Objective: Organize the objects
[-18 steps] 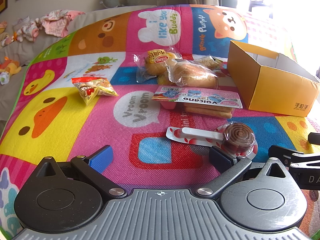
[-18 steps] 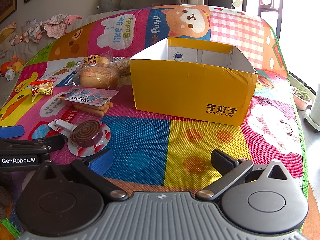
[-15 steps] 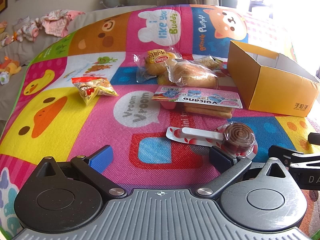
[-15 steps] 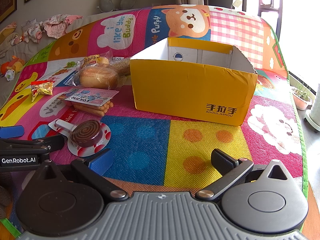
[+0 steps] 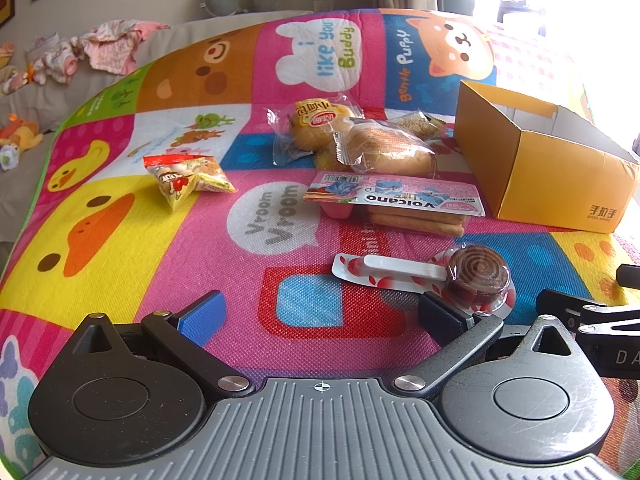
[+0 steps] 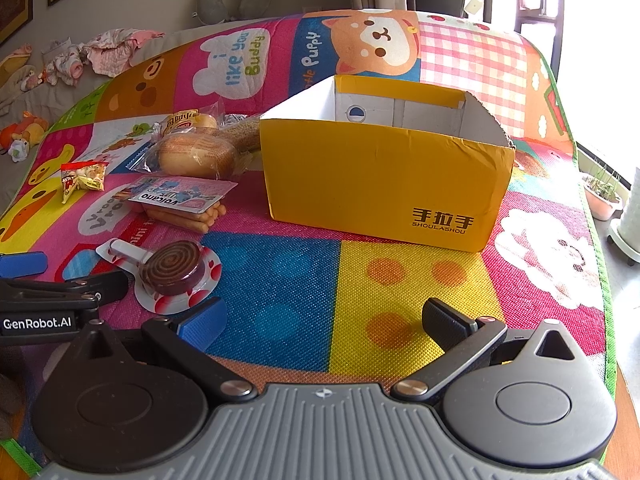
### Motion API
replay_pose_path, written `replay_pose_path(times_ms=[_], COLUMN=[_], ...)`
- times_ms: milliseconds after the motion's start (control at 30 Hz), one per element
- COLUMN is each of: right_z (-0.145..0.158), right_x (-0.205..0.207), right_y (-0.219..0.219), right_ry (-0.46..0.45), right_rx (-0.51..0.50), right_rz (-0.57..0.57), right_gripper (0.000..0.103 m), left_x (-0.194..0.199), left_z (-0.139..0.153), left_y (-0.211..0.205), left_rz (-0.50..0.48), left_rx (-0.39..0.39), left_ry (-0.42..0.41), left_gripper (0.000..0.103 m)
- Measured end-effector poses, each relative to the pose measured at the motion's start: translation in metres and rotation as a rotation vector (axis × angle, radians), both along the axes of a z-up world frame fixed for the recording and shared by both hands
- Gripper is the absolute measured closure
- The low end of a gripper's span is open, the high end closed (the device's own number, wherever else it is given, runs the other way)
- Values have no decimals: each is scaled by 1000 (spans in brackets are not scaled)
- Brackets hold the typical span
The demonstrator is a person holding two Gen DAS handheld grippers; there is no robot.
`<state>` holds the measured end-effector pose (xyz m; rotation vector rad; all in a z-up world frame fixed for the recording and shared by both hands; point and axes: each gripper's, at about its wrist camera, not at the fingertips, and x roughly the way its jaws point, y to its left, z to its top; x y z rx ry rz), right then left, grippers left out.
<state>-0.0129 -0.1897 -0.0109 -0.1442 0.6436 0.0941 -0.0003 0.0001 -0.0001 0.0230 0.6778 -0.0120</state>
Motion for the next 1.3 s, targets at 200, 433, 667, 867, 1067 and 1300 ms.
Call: replay_pose_path(times_ms=[200, 433, 667, 867, 1067, 1300], right_z=[-1, -1, -2, -2, 2, 17], right_x=[1, -1, 0, -1, 0, 31], right_y=[1, -1, 0, -1, 1, 13], right_ry=[-1, -1, -3, -5, 26, 244], right_rx=[-2, -4, -11, -12, -24, -22], right_rz=[0, 0, 1, 3, -5, -136], right_gripper=[0, 0, 0, 0, 0, 0], left_x=[0, 1, 2, 2, 1, 0], left_z=[0, 1, 3, 3, 17, 44], left_y=[0, -1, -3, -3, -1, 34], left_rz=[0, 0, -1, -1, -38, -43], left_rx=[-2, 2, 5, 7, 5, -103], left_ry=[0, 1, 1, 1, 127, 362], left_gripper=[0, 0, 0, 0, 0, 0])
